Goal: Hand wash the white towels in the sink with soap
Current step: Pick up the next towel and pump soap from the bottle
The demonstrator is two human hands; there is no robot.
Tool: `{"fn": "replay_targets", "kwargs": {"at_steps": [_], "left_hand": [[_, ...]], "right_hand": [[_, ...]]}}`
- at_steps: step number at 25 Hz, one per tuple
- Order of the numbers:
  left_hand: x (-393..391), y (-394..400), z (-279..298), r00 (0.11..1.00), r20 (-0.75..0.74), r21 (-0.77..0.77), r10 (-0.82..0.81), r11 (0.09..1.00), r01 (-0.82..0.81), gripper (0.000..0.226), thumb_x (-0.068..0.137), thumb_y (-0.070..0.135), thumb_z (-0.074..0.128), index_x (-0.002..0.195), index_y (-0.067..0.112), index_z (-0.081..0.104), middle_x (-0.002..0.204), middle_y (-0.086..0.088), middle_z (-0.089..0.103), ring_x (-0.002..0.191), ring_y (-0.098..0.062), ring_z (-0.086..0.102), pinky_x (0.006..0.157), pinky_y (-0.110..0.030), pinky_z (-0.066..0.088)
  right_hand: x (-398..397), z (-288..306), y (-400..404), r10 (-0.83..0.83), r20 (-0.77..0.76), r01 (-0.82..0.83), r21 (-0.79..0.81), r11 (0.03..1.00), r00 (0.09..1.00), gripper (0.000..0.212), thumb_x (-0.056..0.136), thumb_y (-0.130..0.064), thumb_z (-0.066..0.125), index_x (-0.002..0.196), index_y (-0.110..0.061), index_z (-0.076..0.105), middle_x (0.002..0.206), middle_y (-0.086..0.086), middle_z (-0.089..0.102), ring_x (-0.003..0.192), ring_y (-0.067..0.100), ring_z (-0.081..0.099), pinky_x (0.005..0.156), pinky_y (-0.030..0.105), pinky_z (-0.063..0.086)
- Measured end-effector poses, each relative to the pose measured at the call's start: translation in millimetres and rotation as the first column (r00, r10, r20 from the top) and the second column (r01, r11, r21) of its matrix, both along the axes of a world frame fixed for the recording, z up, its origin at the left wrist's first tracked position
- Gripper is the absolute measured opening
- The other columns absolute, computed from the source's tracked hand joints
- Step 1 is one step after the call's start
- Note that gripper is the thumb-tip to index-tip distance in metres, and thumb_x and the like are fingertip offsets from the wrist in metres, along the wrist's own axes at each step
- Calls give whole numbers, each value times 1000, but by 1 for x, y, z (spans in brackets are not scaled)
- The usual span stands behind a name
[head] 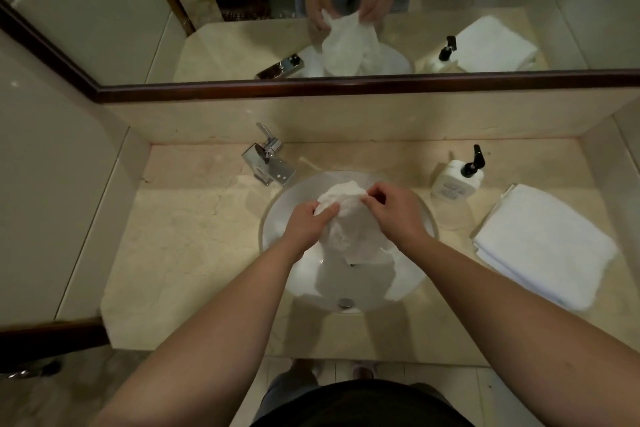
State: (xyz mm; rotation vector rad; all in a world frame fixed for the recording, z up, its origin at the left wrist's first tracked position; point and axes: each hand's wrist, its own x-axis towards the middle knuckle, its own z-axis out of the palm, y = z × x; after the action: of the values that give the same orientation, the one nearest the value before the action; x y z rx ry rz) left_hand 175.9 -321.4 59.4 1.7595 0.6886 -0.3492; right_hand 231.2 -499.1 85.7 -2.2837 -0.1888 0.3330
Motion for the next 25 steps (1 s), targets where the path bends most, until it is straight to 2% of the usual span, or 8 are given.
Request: {"fn": "replay_targets", "kwargs": {"at_steps": [2,4,7,9,12,13,16,25], "left_hand": [[2,11,-5,1000,17,52,19,998,-20,43,92,37,69,93,-6,66,78,-3,64,64,-13,57,49,-12,40],[6,21,-4,995,38,49,95,994,-97,28,90,33,72,98,6,67,81,5,64,68,-6,58,50,-8,41],[16,39,-13,992,13,69,128,989,-129,31,93,37,66,105,8,68,86,4,65,74,-12,60,63,-24,48],[17,47,-21,994,-29,99,107,990,-103,37,91,43,63,110,12,69,88,3,66,81,-18,62,75,-33,51],[13,51,-23,991,-121,32,53,998,-49,50,94,41,63,137,16,56,119,-2,63,106,-24,62,97,-40,52],[12,53,-23,992,-122,17,24,1000,-22,53,96,37,63,142,15,51,123,-4,61,107,-23,61,97,-38,51],[9,56,-26,992,-108,24,-69,997,72,50,97,28,63,143,12,51,116,-6,60,95,-19,59,77,-27,47],[28,45,-36,938,-101,56,-331,940,337,48,97,30,61,142,13,52,121,-9,62,105,-25,61,93,-33,48]], "right_hand": [[4,-7,6,-22,-16,22,-5,1000,1000,12,94,-25,63,84,-19,64,75,-9,61,71,5,56,61,18,39],[8,-13,7,-43,-24,43,-21,999,999,13,94,-22,63,83,-16,64,75,-5,60,70,12,56,61,23,39],[13,-27,11,-110,-41,108,-51,993,993,11,95,-19,60,88,-11,65,81,-1,61,78,18,57,68,26,38],[11,-38,13,-116,-96,110,-57,992,989,14,96,-17,58,104,-10,67,97,2,67,94,20,61,78,22,39],[1,-49,18,-86,-210,75,-60,995,974,35,97,-14,58,132,-9,58,128,9,62,121,22,56,96,22,39],[-1,-51,19,-100,-233,85,-72,994,967,38,97,-15,59,134,-9,57,131,10,61,124,23,55,99,26,40],[-12,-54,22,-151,-274,127,-102,987,950,35,96,-20,60,130,-10,60,127,11,63,120,23,57,98,28,41],[-33,-54,-1,-385,-303,370,-110,923,872,32,96,-24,60,124,-9,64,124,12,64,119,25,58,89,23,38]]}}
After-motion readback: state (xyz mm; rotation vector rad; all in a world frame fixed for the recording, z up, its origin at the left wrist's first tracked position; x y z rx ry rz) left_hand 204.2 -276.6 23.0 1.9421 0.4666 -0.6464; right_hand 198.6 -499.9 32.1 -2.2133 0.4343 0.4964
